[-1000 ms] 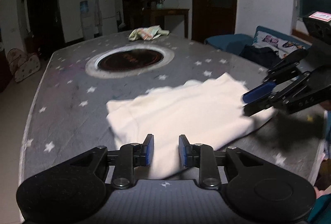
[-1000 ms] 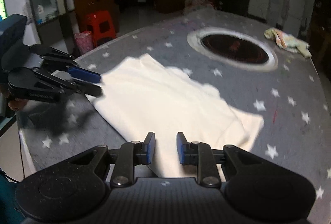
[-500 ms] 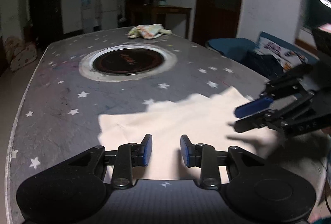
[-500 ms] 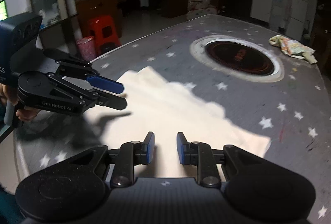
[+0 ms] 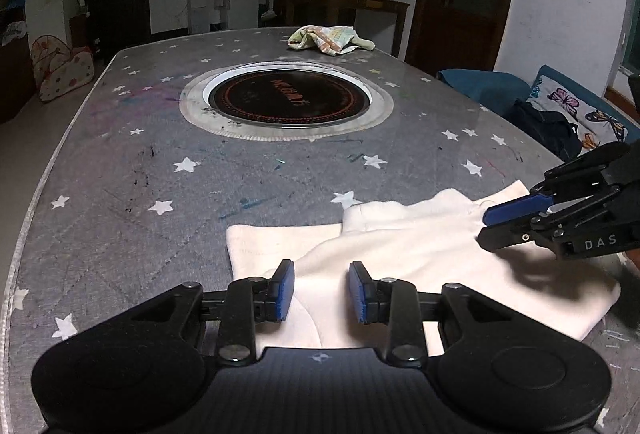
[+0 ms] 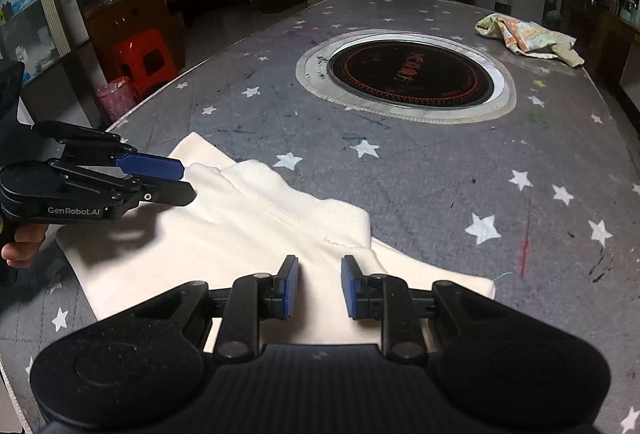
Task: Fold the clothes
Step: 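Grasp the folded shirt's edge with the left gripper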
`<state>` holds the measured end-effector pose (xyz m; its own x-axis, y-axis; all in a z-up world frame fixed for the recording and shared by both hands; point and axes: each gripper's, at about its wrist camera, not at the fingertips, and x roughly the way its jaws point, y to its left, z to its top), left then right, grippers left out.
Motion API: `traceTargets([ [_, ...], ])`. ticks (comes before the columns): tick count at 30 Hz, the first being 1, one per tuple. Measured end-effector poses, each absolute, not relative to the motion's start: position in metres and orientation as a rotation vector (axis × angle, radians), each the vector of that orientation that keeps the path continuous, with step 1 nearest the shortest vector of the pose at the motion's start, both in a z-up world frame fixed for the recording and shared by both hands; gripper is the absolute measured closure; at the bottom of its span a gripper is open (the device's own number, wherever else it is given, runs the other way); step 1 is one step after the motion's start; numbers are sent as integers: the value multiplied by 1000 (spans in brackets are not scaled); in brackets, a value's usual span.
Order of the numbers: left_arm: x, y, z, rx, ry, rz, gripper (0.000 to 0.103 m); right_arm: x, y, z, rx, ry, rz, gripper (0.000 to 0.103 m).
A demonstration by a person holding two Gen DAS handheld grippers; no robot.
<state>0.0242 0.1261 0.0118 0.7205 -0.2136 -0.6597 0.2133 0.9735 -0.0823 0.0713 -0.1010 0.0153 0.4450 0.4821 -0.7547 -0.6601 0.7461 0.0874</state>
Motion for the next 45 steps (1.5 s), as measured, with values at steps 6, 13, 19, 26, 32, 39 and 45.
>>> traceTargets([
  [6, 8, 127, 24, -1, 693, -198, 57, 67, -103, 22, -237, 836, 681, 74],
  [13, -16, 139, 30, -41, 682, -123, 47, 55, -114, 30, -211, 814, 645, 59],
  [19, -28, 150, 20, -131, 731, -83, 38, 44, -142, 29, -137, 823, 592, 44],
  [26, -28, 150, 11, -179, 757, -62, 34, 35, -180, 19, -40, 856, 524, 39],
  [32, -26, 147, 8, -192, 769, -54, 33, 35, -189, 8, 14, 880, 515, 35],
  [39, -24, 143, 8, -208, 775, -65, 36, 33, -185, 4, 34, 863, 512, 34],
  [45, -23, 141, 7, -249, 776, -88, 61, 31, -176, 5, 35, 855, 541, 56],
])
